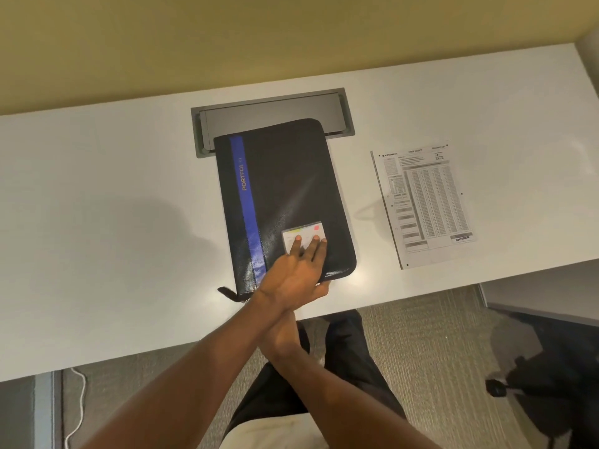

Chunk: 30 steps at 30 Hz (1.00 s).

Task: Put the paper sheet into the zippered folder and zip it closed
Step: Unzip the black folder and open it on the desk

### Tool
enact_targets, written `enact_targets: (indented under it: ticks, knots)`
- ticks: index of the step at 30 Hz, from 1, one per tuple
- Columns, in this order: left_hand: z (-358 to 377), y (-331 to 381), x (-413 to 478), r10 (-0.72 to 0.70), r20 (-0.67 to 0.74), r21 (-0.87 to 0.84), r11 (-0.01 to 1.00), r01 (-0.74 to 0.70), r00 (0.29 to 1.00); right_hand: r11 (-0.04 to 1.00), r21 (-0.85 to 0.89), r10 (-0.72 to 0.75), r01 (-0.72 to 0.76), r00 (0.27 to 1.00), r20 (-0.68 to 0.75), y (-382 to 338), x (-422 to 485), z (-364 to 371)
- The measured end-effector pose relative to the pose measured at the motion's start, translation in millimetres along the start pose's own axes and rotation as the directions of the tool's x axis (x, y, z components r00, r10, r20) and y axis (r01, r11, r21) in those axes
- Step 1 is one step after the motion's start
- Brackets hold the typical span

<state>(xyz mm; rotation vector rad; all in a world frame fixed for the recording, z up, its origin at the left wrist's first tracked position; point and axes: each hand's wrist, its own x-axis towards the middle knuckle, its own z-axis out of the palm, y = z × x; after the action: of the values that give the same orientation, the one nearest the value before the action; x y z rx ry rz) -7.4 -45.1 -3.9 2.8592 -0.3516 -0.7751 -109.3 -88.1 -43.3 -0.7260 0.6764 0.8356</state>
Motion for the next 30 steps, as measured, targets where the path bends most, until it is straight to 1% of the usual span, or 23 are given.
enact_targets:
  ticks: [1, 2, 3, 4, 5, 6, 7, 8, 9, 10, 11, 12, 13, 14, 15, 17, 18, 19, 21, 24, 27, 29, 30]
  knots:
    - [2, 2, -3, -0.017, -0.013, 0.006, 1.000, 0.017, 1.000, 0.975, 0.214, 0.072, -0.063, 0.997, -0.033, 5, 3, -2]
    - [4, 4, -6, -0.032, -0.025, 0.007, 0.999, 0.032, 0.999, 0.949, 0.305, 0.098, -0.074, 0.993, -0.067, 9, 5, -8]
    - [5, 6, -9, -0.044, -0.038, 0.001, 0.999, 0.044, 0.998, 0.963, 0.265, 0.079, -0.058, 0.994, -0.072, 8, 1, -11]
    - [6, 8, -12, -0.054, -0.050, -0.011, 0.999, 0.053, 0.997, 0.971, 0.226, 0.093, -0.073, 0.993, -0.076, 6, 1, -12]
    - [6, 10, -14, -0.063, -0.061, -0.029, 0.998, 0.062, 0.996, 0.998, 0.052, 0.051, -0.047, 0.995, -0.083, -3, -2, -14]
    - [6, 11, -17, -0.075, -0.069, -0.053, 0.996, 0.071, 0.995, 0.978, -0.208, -0.018, 0.013, 1.000, -0.023, -11, -6, -20]
    - [5, 12, -20, -0.086, -0.078, -0.081, 0.993, 0.080, 0.993, 0.771, -0.624, -0.092, 0.126, 0.992, 0.087, -20, -10, -26]
    - [5, 13, -24, -0.096, -0.089, -0.106, 0.991, 0.087, 0.991, 0.394, -0.895, -0.110, 0.209, 0.978, 0.180, -25, -13, -35]
    - [4, 13, -29, -0.105, -0.106, -0.124, 0.988, 0.092, 0.989, 0.019, -0.970, -0.136, 0.243, 0.962, 0.238, -30, -13, -45]
    - [3, 12, -33, -0.111, -0.128, -0.135, 0.986, 0.094, 0.986, -0.185, -0.954, -0.221, 0.236, 0.936, 0.274, -37, -13, -52]
    - [3, 11, -38, -0.113, -0.157, -0.143, 0.986, 0.091, 0.981, -0.324, -0.917, -0.315, 0.231, 0.888, 0.335, -45, -16, -55]
    - [2, 11, -43, -0.113, -0.190, -0.154, 0.984, 0.084, 0.975, -0.428, -0.878, -0.388, 0.215, 0.834, 0.393, -55, -17, -56]
    - [2, 10, -49, -0.112, -0.229, -0.177, 0.982, 0.072, 0.967, -0.499, -0.848, -0.460, 0.178, 0.775, 0.434, -66, -17, -55]
    - [2, 10, -55, -0.110, -0.278, -0.215, 0.975, 0.050, 0.954, -0.503, -0.849, -0.505, 0.162, 0.742, 0.440, -79, -16, -51]
    - [3, 10, -61, -0.111, -0.338, -0.268, 0.963, 0.018, 0.935, -0.463, -0.870, -0.555, 0.173, 0.708, 0.436, -93, -14, -44]
    - [3, 9, -75, -0.159, -0.446, -0.416, 0.908, -0.047, 0.881, -0.361, -0.912, -0.625, 0.195, 0.675, 0.392, -116, -9, -27]
    - [4, 8, -83, -0.212, -0.469, -0.492, 0.869, -0.054, 0.858, -0.367, -0.909, -0.624, 0.196, 0.673, 0.397, -124, -4, -18]
    - [5, 6, -91, -0.270, -0.472, -0.563, 0.825, -0.051, 0.839, -0.413, -0.894, -0.600, 0.174, 0.686, 0.411, -131, 2, -10]
    - [7, 2, -106, -0.368, -0.449, -0.687, 0.725, -0.051, 0.814, -0.532, -0.840, -0.512, 0.106, 0.749, 0.419, -144, 17, 7]
    - [9, -6, -129, -0.467, -0.434, -0.782, 0.619, -0.065, 0.771, -0.676, -0.737, -0.362, -0.005, 0.873, 0.326, -158, 36, 25]
    - [7, -12, -148, -0.556, -0.448, -0.831, 0.547, -0.097, 0.700, -0.737, -0.673, -0.273, -0.065, 0.939, 0.208, -166, 45, 30]
    - [8, -17, -159, -0.646, -0.445, -0.851, 0.521, -0.068, 0.620, -0.758, -0.646, -0.248, -0.083, 0.954, 0.168, -170, 46, 31]
    - [9, -19, -164, -0.707, -0.423, -0.872, 0.487, -0.044, 0.566, -0.767, -0.635, -0.243, -0.090, 0.957, 0.158, -171, 46, 32]
